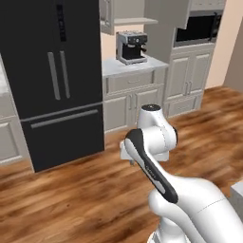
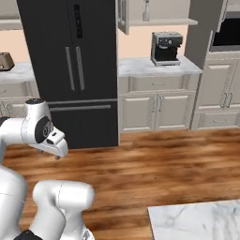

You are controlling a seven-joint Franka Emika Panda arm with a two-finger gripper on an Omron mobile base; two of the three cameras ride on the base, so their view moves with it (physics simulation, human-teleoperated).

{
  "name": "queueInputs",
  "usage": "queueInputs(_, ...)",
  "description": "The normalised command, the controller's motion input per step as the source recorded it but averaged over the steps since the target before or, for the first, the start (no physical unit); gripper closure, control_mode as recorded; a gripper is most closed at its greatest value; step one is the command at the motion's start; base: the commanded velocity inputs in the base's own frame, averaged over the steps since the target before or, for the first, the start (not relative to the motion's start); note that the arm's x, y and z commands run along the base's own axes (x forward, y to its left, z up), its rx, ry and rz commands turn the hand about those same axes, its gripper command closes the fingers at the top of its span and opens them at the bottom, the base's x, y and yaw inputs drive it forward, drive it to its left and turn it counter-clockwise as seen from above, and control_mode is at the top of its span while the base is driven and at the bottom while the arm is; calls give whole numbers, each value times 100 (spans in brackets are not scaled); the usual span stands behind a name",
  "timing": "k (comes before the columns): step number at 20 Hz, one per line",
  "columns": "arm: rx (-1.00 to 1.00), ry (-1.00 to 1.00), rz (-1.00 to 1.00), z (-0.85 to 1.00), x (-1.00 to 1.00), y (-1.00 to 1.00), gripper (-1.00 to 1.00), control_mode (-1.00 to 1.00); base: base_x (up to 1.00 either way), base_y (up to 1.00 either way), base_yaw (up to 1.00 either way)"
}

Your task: Move the cutting board and knife to the sink. Then move spray from the cabinet to the counter.

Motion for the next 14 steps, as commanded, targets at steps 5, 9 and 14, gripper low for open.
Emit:
queueInputs(5, 0, 0, 0, 0, 0, 0, -100, 100, 94, -3, 2)
queueInputs(9, 0, 0, 0, 0, 0, 0, -100, 100, 94, -7, 2)
queueInputs(14, 0, 0, 0, 0, 0, 0, -100, 100, 81, -14, -4)
